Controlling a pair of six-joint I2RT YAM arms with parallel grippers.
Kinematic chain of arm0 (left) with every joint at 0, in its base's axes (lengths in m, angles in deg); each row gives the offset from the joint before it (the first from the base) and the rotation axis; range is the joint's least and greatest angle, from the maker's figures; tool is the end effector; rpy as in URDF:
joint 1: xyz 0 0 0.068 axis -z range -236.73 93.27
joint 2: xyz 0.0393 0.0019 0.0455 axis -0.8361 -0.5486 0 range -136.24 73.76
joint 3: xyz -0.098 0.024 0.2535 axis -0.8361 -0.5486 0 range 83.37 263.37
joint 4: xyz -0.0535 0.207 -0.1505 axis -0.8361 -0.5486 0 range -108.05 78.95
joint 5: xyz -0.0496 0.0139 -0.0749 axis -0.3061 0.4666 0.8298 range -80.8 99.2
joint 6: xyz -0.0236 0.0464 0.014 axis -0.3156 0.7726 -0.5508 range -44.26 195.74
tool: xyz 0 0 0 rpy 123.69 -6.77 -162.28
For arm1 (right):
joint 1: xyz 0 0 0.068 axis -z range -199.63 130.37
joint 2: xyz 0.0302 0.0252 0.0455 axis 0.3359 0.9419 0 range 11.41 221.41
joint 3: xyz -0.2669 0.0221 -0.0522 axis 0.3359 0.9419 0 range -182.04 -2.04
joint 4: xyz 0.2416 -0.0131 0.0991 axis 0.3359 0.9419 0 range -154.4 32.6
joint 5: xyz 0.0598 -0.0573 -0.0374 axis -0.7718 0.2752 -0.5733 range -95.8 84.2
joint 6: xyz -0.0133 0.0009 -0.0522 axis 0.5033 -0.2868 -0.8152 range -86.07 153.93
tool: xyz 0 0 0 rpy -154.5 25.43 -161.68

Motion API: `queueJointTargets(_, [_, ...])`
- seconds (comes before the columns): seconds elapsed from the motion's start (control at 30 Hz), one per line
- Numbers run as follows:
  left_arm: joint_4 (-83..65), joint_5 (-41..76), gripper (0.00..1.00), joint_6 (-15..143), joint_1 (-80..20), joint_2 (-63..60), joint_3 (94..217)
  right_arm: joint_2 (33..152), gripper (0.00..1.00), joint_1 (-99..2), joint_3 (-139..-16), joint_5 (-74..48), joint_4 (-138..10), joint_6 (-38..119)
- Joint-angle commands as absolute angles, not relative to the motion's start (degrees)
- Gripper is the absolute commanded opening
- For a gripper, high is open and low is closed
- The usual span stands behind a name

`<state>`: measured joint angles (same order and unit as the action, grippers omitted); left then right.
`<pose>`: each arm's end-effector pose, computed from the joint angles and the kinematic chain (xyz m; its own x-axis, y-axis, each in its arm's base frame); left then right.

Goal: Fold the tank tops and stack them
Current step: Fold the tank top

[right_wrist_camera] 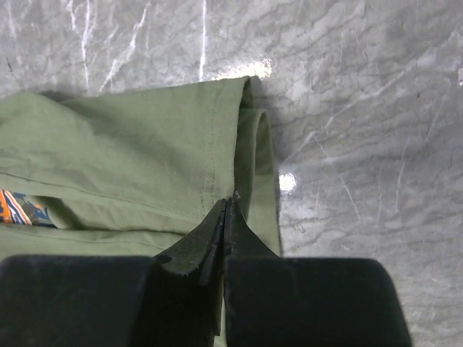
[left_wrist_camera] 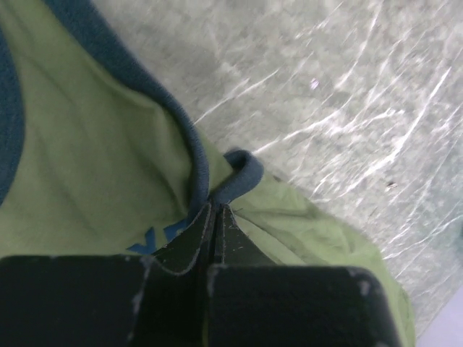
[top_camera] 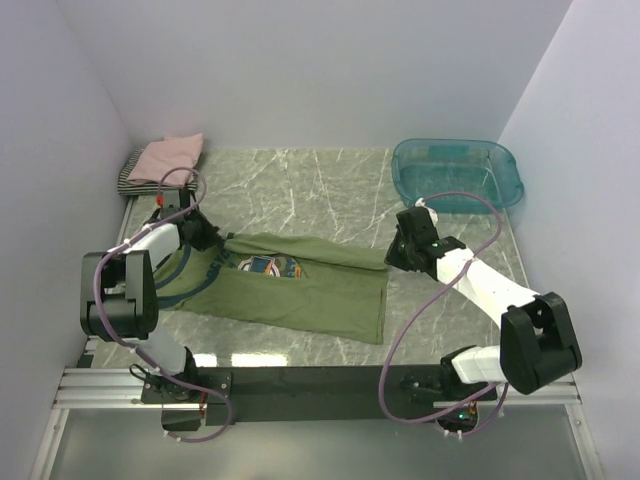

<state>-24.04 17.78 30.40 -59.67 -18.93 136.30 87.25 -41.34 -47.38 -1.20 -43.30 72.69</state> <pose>0.3250 0.0115 0.1797 -0.5868 -0.7344 -0.3411 -0.5377 0.6684 -0.5139 0.2473 0.0953 0.2111 -0.7696 0.3652 -0.5238 0.2043 0.9180 0.3399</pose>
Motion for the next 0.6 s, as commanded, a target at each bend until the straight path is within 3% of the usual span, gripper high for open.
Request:
queueJointTargets(0.0, [-21.6,18.1,0.01,29.4,-59.5,-21.6,141.4,88.3,0.0,-41.5,-50.7,-0.3,-43.0,72.5])
queueJointTargets(0.1, [-22.7,20.3,0.01,30.4,-59.5,-28.6,152.2,91.1,0.0,-41.2,-53.4,0.2,-43.8,72.3])
queueJointTargets(0.23, [-19.0,24.8,0.01,29.9,-59.6,-33.5,156.9,94.9,0.0,-40.5,-58.9,0.7,-43.7,71.5])
queueJointTargets(0.43, [-16.7,27.7,0.03,31.2,-60.1,-33.6,156.2,96.8,0.0,-39.4,-62.0,0.6,-42.5,70.3])
queueJointTargets(0.57, [-13.6,28.4,0.15,30.6,-60.2,-30.7,149.5,95.0,0.0,-39.4,-58.6,-0.8,-43.5,71.2])
